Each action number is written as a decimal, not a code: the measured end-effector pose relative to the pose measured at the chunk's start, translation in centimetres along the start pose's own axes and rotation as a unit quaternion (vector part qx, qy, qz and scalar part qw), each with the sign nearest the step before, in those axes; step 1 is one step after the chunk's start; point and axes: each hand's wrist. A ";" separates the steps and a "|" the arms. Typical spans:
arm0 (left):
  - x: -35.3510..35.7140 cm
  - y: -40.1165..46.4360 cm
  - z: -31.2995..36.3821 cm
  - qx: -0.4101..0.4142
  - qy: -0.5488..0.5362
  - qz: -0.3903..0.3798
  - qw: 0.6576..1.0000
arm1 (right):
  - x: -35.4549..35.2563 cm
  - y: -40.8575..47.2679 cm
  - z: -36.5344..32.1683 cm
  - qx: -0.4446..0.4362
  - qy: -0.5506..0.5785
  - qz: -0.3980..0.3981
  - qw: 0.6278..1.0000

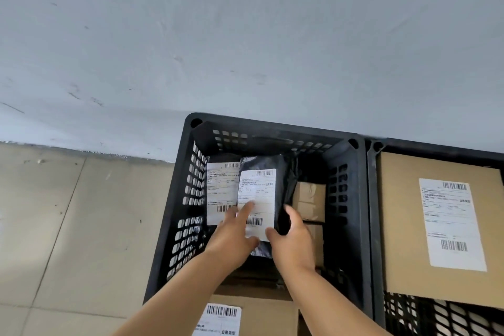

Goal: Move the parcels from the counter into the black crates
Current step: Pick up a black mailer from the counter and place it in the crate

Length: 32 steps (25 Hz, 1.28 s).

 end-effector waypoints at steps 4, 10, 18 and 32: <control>0.0 1.2 -1.2 0.001 0.036 0.020 0.999 | 0.6 0.9 0.2 -0.050 -0.149 -0.013 0.987; 0.0 3.2 -1.5 0.006 0.287 0.043 0.957 | 0.2 3.0 2.0 -0.145 -0.308 0.026 0.940; 0.3 5.4 -1.9 -0.038 0.427 0.035 0.903 | 2.5 6.0 2.2 -0.358 -0.489 -0.040 0.795; -0.3 6.0 -2.1 -0.024 0.497 -0.005 0.867 | 4.4 9.8 0.4 -0.267 -0.602 -0.126 0.742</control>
Point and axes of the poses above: each hand's wrist, its own y-axis towards the middle knuckle, its own x-axis out of the palm, z = x × y, and after that the axes turned 5 degrees about -x, right-handed
